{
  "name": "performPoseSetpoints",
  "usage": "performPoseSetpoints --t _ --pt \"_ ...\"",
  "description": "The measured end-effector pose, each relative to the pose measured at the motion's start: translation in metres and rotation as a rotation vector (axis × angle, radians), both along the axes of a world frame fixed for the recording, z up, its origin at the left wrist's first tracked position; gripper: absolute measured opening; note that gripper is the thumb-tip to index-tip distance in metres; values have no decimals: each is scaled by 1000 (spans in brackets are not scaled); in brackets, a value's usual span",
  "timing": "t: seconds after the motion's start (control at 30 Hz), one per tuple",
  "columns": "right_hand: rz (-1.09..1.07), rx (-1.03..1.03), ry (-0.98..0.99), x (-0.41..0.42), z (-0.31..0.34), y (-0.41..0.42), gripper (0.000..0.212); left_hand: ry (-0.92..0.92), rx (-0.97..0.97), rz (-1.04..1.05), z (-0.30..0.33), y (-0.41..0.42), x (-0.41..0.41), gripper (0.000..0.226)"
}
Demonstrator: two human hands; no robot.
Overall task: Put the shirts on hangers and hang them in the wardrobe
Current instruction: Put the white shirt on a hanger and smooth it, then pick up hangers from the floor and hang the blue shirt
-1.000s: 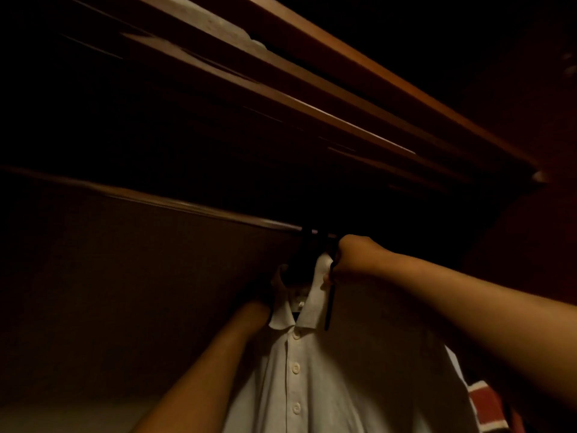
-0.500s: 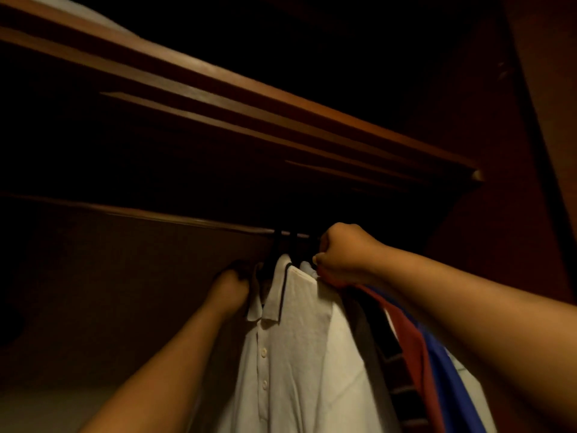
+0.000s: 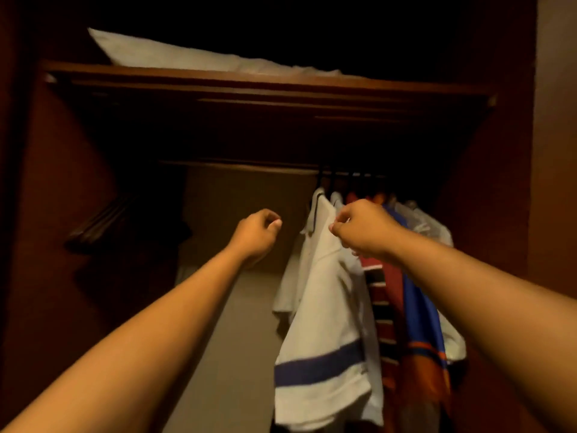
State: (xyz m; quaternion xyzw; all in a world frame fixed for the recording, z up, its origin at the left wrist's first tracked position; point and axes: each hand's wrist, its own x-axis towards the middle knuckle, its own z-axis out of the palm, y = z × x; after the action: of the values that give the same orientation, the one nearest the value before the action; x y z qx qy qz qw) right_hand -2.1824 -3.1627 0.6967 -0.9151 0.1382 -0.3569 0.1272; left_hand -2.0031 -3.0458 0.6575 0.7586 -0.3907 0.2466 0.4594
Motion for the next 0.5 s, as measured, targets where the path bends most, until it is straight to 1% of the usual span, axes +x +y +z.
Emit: performPoseSetpoints --t 0.13,0.2,0.3,0.37,0.43,0.5 --pt "106 129 111 3 -77 27 26 119 45 89 -66 48 -35 27" --pt "135 208 204 5 -125 43 27 226 67 120 -111 73 -50 28" --pt "164 276 361 6 -207 75 27 416 121 173 -195 115 -73 31" --pt "200 347 502 3 -265 103 30 539 152 225 -259 149 -95 30" --pt "242 415 642 -6 -323 136 32 664 185 284 -322 187 -125 29" --pt "286 472 743 -19 -377 174 29 786 214 340 -381 228 -161 26"
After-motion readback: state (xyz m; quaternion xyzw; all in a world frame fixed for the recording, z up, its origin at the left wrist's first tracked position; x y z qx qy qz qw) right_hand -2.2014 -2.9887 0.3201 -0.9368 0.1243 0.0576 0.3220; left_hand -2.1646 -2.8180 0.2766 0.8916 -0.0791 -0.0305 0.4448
